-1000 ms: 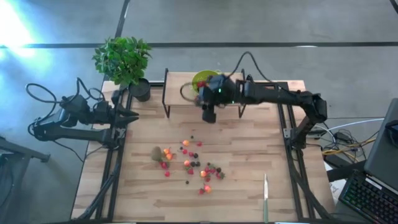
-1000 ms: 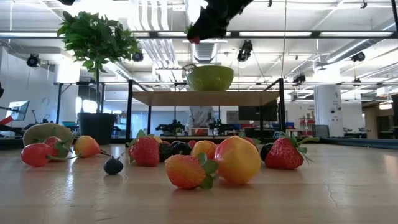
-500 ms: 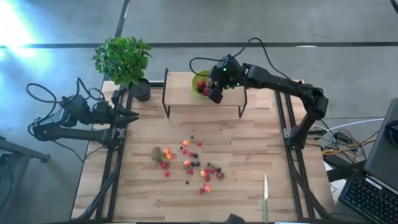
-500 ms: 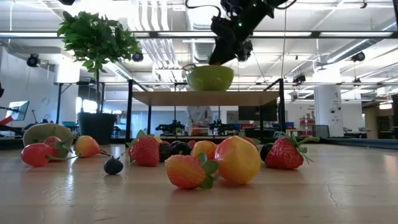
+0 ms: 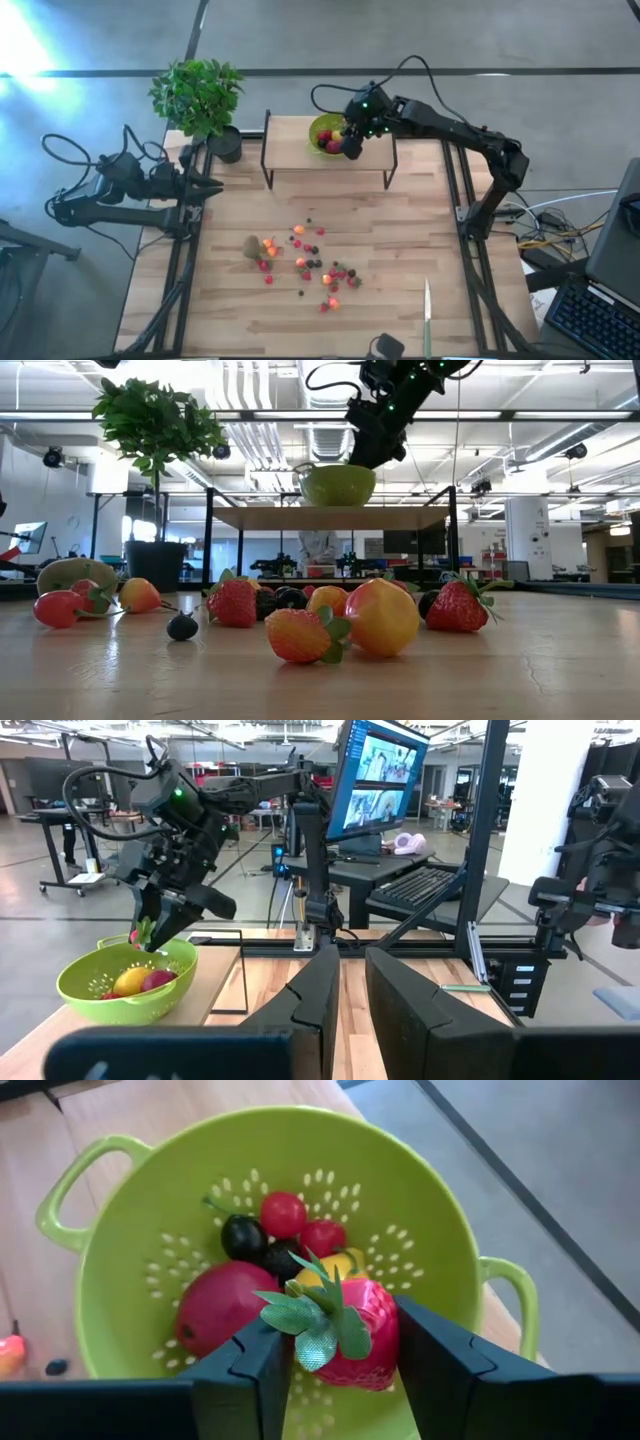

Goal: Pick & Place Fruit
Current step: Put the red strawberry into the green strainer bowl on the shelf

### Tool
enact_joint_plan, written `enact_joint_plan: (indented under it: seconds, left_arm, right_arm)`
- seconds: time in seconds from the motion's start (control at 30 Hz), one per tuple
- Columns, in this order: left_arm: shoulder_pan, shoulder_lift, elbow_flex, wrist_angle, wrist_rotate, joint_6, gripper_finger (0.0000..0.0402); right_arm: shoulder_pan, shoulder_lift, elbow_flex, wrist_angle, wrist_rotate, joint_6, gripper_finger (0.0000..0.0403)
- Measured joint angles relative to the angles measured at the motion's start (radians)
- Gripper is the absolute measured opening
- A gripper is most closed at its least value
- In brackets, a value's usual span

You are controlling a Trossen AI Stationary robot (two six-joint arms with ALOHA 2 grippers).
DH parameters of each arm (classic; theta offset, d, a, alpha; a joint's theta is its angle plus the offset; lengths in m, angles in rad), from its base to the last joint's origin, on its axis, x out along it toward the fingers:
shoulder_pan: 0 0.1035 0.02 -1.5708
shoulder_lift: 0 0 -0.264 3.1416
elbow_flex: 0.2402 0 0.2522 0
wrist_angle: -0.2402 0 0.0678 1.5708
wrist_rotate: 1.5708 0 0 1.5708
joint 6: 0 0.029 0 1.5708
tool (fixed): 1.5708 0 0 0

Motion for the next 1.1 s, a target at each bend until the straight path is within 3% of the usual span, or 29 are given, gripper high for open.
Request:
enact_joint_plan:
  seconds: [0.6,1.1]
  left_arm:
    - [0.000,0.000,0.000,0.000,0.000,0.000,0.0062]
    - [0.001,0.000,0.000,0.000,0.000,0.000,0.0062]
  right_arm:
    - [0.000,0.000,0.000,-0.007,0.002,0.010,0.0151]
    - [0.004,-0.001,0.000,-0.007,-0.003,0.005,0.0229]
